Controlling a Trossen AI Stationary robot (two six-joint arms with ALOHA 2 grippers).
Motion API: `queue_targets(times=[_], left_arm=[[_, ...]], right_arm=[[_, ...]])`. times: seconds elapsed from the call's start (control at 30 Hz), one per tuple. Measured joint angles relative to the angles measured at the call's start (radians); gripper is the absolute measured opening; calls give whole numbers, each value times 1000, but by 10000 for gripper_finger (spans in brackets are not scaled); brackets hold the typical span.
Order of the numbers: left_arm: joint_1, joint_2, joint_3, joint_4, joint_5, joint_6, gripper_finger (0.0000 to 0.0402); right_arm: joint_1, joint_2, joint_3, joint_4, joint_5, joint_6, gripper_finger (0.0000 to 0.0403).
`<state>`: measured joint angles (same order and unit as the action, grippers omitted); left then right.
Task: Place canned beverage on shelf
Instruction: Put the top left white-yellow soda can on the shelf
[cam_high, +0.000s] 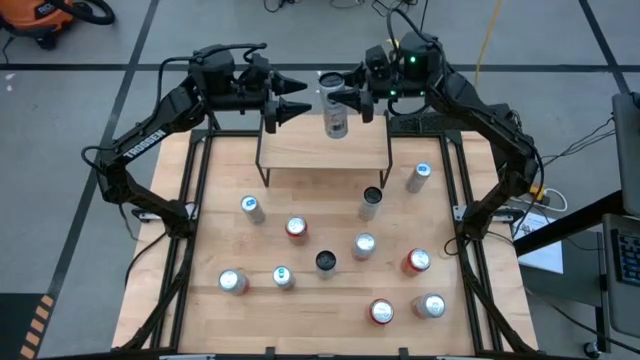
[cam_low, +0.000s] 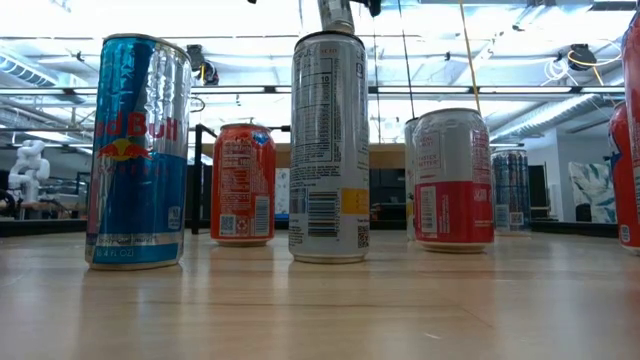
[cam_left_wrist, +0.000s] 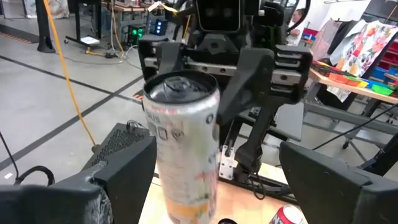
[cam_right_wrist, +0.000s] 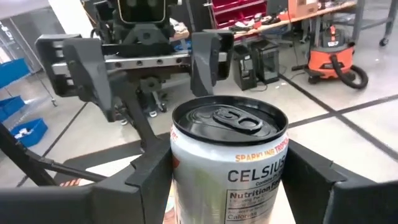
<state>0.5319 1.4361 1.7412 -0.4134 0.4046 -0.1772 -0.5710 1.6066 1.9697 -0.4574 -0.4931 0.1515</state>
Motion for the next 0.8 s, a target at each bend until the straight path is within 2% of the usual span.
queue_targets(times=[0.2, 0.57, 0.8], left_arm=[[7, 0, 0, -1, 5, 0, 341], [87, 2, 1, -2, 3, 8, 341], [129, 48, 2, -3, -2, 26, 341]], right_arm=[[-55, -1, -68, 34, -10, -16, 224], [-120, 3, -417, 460, -10, 42, 224], [-165, 2, -447, 514, -15, -59, 224]])
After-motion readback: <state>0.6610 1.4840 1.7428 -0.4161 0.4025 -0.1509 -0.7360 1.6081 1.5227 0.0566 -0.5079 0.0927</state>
